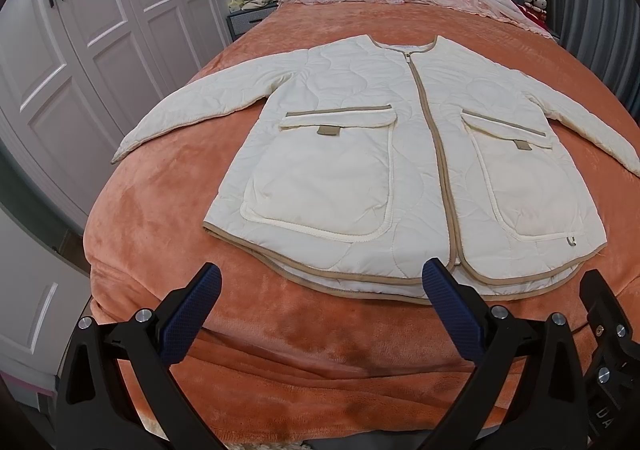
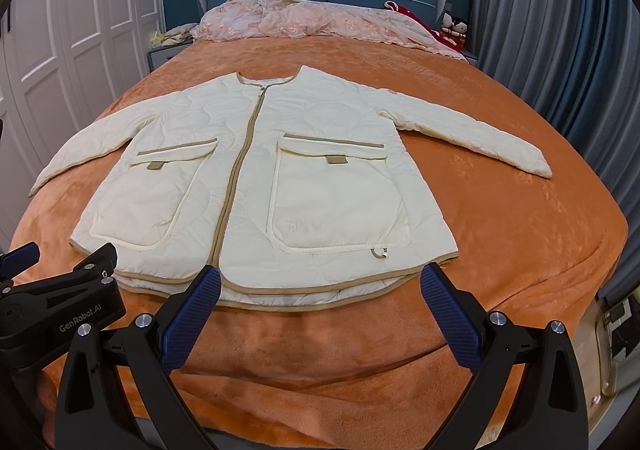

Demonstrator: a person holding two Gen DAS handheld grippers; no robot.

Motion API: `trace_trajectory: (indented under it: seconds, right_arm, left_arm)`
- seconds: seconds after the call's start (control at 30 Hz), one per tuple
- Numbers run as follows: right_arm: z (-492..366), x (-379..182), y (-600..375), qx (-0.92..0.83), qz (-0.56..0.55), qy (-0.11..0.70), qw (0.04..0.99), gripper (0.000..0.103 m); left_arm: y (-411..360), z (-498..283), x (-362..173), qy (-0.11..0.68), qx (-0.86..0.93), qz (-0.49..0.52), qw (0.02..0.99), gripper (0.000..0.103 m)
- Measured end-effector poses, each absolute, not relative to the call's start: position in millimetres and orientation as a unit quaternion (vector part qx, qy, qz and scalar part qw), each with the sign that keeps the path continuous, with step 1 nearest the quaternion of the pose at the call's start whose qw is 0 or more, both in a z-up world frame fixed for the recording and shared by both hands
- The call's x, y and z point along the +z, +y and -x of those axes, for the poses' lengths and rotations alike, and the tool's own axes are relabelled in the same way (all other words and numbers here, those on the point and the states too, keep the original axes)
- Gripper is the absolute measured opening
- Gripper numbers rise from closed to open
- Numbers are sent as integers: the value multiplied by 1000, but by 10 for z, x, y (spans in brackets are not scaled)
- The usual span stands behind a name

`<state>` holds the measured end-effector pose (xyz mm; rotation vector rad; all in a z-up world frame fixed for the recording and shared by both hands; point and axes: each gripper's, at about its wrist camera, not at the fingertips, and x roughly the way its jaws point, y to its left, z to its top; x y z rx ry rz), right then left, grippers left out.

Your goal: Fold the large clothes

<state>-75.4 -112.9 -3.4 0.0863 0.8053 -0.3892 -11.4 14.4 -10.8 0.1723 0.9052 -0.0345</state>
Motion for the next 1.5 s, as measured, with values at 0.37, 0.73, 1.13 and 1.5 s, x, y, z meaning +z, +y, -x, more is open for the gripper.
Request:
trace_trajectory:
  seconds: [0.37, 0.73, 1.13, 1.5]
  right_arm:
    - [753, -36, -1124, -189, -39, 388, 901, 98]
    - [749, -47, -1121, -188, -38, 389, 901, 98]
    - [482, -159, -1645, -205, -87, 404, 887, 98]
    - [18, -256, -3397, -287, -208, 392, 849, 98]
  left_arm:
    - [149, 114, -107, 437, -17, -83, 895, 98]
    - [155, 113, -110, 438, -16, -83, 895, 98]
    - [152, -114, -199, 450, -5, -86, 889, 98]
    - [-84, -808, -304, 461, -8, -87, 883, 98]
